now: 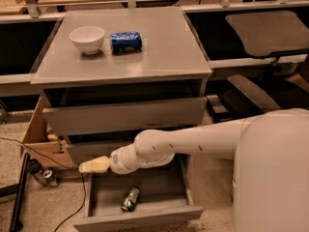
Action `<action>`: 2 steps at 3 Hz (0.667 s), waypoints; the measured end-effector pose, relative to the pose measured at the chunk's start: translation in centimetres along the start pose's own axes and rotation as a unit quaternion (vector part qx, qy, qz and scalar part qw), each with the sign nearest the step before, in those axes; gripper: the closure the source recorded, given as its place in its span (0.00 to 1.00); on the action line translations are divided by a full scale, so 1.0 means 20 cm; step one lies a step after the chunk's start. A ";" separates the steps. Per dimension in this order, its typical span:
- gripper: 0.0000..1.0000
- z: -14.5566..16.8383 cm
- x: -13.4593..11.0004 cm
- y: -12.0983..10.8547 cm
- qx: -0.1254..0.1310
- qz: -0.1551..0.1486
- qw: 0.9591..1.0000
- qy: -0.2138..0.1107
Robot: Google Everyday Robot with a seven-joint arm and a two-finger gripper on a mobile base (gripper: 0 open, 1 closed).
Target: Pick green can from bottom drawer and place on counter
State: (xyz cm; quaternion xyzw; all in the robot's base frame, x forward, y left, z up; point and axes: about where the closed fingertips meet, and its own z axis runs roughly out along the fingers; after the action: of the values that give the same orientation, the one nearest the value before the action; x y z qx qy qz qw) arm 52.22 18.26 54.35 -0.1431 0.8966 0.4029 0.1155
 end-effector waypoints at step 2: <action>0.00 0.22 0.01 -0.22 0.107 0.119 0.986 -0.041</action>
Offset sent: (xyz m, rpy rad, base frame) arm 0.0258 -0.0171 -0.0876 -0.2328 0.1403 -0.4438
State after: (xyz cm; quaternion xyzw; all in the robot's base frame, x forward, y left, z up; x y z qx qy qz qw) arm 53.94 18.71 48.37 -0.0061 0.9398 0.3205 0.1180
